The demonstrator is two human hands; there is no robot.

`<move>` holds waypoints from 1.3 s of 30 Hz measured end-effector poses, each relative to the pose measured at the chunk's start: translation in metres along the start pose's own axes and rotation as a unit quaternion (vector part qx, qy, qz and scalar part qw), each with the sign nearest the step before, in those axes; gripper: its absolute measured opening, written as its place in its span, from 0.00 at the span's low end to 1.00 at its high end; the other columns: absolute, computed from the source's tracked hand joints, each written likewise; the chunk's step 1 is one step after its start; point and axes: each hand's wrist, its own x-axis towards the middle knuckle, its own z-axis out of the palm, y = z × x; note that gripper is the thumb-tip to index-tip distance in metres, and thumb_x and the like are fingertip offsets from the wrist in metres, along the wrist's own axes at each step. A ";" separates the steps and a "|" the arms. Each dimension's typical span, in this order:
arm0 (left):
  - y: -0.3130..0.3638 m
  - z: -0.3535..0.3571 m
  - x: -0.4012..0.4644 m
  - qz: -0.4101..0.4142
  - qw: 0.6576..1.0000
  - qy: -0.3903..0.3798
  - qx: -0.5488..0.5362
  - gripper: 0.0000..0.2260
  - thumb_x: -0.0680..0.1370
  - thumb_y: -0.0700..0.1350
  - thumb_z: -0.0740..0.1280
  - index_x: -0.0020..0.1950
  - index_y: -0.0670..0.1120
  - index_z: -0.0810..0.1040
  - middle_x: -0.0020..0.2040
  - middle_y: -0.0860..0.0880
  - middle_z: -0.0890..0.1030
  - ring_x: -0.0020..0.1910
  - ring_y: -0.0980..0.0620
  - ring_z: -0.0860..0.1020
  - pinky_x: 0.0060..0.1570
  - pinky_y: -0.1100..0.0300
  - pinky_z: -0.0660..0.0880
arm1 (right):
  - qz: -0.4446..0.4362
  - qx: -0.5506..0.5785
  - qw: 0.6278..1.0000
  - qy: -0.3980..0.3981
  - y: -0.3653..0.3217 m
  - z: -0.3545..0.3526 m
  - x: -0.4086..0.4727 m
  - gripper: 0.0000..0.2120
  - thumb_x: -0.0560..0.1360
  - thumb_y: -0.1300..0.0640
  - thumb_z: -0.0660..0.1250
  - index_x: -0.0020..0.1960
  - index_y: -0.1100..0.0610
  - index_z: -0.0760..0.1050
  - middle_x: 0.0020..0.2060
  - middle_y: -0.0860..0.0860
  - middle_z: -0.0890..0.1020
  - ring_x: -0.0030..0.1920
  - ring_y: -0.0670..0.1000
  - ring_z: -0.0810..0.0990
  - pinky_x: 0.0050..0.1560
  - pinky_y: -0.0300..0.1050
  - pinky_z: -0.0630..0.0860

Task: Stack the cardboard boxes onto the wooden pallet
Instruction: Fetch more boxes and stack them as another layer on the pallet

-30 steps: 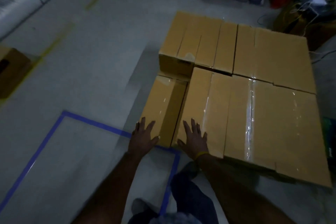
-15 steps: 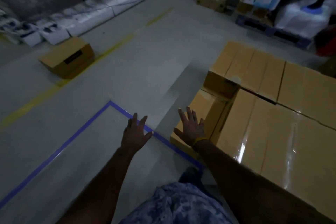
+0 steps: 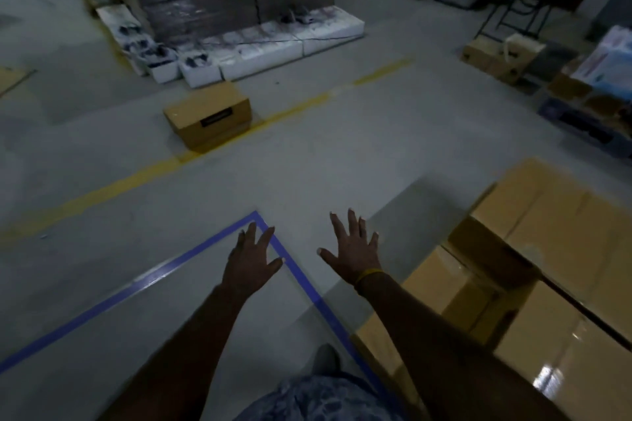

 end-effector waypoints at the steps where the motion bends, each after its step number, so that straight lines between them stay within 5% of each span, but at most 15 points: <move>1: -0.001 -0.006 0.010 -0.014 1.000 0.004 -0.007 0.36 0.78 0.61 0.67 0.81 0.54 0.55 0.82 0.43 0.49 0.80 0.38 0.52 0.73 0.43 0.63 | -0.008 -0.002 1.000 -0.006 -0.003 -0.003 0.015 0.41 0.79 0.35 0.59 0.81 0.44 0.38 0.80 0.55 0.36 0.79 0.62 0.39 0.74 0.70 0.42; 13: -0.037 -0.059 0.114 -0.091 0.994 0.033 -0.041 0.36 0.79 0.60 0.66 0.81 0.55 0.53 0.82 0.46 0.46 0.80 0.40 0.49 0.74 0.44 0.59 | -0.084 -0.030 0.994 -0.055 -0.065 -0.019 0.158 0.41 0.79 0.35 0.58 0.81 0.44 0.37 0.79 0.56 0.36 0.79 0.62 0.38 0.73 0.70 0.42; 39: -0.293 -0.256 0.393 -0.089 0.994 0.035 -0.048 0.36 0.79 0.61 0.65 0.81 0.55 0.52 0.82 0.45 0.46 0.80 0.40 0.49 0.74 0.42 0.59 | -0.111 -0.054 0.991 -0.056 -0.373 -0.024 0.478 0.41 0.79 0.33 0.57 0.81 0.44 0.38 0.79 0.57 0.36 0.79 0.63 0.38 0.73 0.71 0.42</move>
